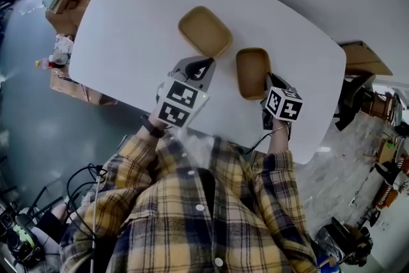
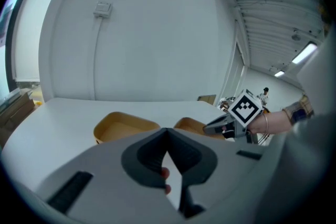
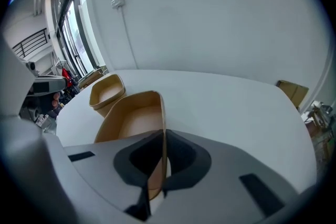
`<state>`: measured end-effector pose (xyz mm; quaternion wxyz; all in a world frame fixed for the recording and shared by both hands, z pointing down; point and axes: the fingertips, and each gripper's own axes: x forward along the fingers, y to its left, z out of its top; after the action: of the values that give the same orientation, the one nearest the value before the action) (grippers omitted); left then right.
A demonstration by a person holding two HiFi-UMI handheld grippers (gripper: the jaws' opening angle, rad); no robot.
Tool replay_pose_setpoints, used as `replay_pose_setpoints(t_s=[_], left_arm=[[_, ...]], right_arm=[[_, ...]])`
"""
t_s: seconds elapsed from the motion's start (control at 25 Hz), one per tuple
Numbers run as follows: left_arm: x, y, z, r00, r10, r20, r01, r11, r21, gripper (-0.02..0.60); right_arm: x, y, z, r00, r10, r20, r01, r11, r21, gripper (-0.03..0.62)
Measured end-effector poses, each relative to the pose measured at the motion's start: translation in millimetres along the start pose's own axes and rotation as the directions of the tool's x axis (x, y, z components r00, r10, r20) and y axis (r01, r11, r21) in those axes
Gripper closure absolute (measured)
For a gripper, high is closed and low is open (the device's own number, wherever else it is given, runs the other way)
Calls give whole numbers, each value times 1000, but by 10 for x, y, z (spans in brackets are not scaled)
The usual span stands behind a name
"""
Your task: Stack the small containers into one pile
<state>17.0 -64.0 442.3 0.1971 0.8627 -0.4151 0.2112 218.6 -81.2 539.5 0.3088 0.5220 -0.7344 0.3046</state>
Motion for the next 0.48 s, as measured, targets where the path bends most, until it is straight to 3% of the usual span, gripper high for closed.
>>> replay_pose_setpoints(t_s=[0.24, 0.48], left_arm=[[-18, 175, 18, 998, 56, -1, -56, 998, -43, 565], [-75, 359, -9, 995, 103, -3, -103, 992, -77, 565]], right_arm=[[-167, 56, 371, 998, 26, 59, -24, 999, -29, 574], [-236, 378, 920, 988, 110, 111, -97, 988, -120, 574]])
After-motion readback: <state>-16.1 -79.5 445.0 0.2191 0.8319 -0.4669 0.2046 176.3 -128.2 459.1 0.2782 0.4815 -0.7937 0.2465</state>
